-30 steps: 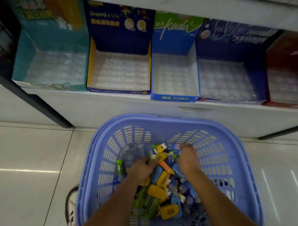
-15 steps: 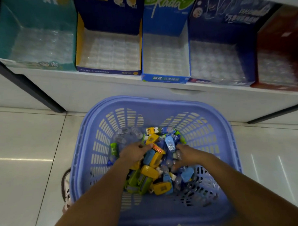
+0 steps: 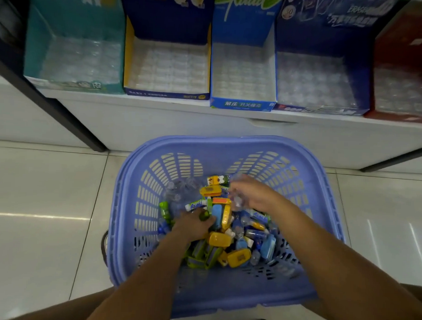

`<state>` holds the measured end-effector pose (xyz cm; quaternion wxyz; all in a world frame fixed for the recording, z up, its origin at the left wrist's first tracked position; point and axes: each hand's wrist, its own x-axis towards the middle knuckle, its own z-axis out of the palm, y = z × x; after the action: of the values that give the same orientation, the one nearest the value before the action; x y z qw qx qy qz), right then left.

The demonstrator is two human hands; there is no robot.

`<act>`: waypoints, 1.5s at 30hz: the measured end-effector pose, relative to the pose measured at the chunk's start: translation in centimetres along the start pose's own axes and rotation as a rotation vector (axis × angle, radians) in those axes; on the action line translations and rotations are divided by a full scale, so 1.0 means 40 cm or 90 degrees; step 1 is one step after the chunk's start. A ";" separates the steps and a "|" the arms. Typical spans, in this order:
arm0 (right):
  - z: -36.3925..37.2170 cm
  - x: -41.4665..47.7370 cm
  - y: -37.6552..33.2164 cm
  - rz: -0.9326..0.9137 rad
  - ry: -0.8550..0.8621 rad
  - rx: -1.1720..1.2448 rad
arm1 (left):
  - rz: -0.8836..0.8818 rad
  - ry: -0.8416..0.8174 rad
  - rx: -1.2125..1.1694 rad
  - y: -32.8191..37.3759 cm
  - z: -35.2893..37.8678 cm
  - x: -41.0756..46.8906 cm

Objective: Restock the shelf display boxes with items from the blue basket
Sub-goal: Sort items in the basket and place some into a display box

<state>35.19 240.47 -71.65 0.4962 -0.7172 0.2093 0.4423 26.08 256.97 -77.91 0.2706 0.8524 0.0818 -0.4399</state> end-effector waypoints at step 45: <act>0.166 0.159 -0.035 -0.377 0.120 -0.767 | -0.297 0.208 -0.246 -0.053 -0.037 0.063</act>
<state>36.72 247.88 -77.06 0.0900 -0.9310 -0.2369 0.2626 27.84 259.30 -80.07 0.3027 0.8028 0.3989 -0.3236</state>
